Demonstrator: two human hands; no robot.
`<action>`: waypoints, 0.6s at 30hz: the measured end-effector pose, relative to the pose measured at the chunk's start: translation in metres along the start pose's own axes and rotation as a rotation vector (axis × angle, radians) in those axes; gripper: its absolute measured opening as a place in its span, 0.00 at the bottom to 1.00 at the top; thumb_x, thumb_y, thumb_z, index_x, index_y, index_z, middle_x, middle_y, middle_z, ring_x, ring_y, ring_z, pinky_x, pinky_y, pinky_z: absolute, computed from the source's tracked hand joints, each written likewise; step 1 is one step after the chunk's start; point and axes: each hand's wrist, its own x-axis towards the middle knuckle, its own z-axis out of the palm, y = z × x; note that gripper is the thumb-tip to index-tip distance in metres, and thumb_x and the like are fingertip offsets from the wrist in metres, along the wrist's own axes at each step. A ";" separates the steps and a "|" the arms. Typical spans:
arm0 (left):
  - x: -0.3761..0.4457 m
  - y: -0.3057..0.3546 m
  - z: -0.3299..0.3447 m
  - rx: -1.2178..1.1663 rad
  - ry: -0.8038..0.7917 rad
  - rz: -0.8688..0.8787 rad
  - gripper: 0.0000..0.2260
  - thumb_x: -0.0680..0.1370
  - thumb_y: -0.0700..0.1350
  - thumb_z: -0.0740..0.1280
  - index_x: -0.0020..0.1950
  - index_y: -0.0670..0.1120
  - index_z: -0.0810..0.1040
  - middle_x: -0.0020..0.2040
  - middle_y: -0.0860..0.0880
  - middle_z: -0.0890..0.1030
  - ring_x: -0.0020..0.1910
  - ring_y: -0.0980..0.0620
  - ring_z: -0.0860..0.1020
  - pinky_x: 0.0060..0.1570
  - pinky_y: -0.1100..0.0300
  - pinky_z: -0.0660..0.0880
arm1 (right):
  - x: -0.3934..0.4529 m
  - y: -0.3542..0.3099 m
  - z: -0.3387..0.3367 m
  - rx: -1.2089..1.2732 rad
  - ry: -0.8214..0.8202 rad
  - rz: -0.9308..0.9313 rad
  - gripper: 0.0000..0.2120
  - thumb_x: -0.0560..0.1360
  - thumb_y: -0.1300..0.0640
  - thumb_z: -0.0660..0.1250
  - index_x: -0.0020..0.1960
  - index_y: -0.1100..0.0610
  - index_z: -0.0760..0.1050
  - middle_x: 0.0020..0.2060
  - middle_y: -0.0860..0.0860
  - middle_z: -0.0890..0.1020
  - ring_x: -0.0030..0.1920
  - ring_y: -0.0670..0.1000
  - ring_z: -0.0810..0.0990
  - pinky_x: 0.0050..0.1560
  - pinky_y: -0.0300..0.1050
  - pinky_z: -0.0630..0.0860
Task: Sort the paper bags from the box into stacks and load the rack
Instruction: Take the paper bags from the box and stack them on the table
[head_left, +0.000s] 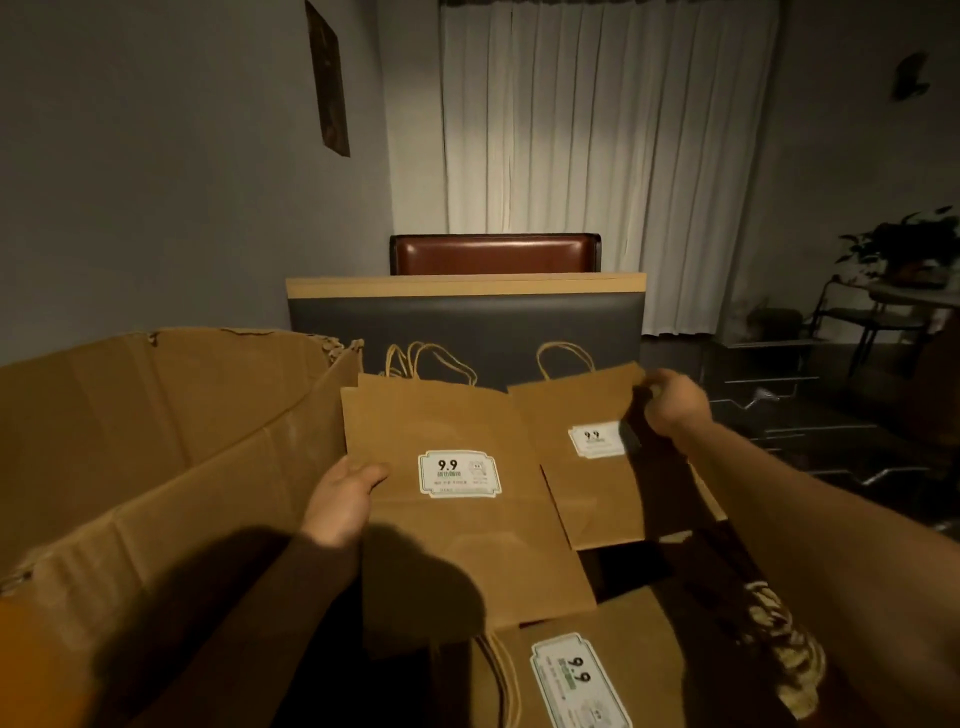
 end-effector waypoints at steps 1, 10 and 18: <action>0.005 -0.004 0.002 -0.002 0.005 -0.018 0.05 0.77 0.35 0.65 0.51 0.41 0.79 0.51 0.39 0.83 0.46 0.43 0.81 0.53 0.49 0.76 | 0.012 0.008 0.015 -0.043 0.015 0.019 0.15 0.78 0.66 0.62 0.62 0.55 0.76 0.61 0.57 0.76 0.55 0.59 0.79 0.58 0.55 0.79; 0.027 -0.013 0.003 -0.101 -0.021 -0.104 0.09 0.80 0.36 0.63 0.58 0.41 0.77 0.55 0.36 0.81 0.50 0.38 0.81 0.48 0.47 0.78 | 0.011 0.024 0.097 -0.242 -0.080 0.045 0.11 0.77 0.58 0.68 0.59 0.58 0.76 0.65 0.59 0.71 0.63 0.60 0.72 0.64 0.53 0.73; 0.038 -0.015 0.040 -0.132 -0.047 -0.060 0.12 0.81 0.40 0.64 0.63 0.40 0.77 0.56 0.39 0.83 0.51 0.42 0.82 0.54 0.48 0.78 | -0.052 -0.024 0.048 0.624 -0.804 0.078 0.14 0.70 0.52 0.77 0.51 0.57 0.80 0.51 0.56 0.85 0.54 0.56 0.84 0.54 0.53 0.80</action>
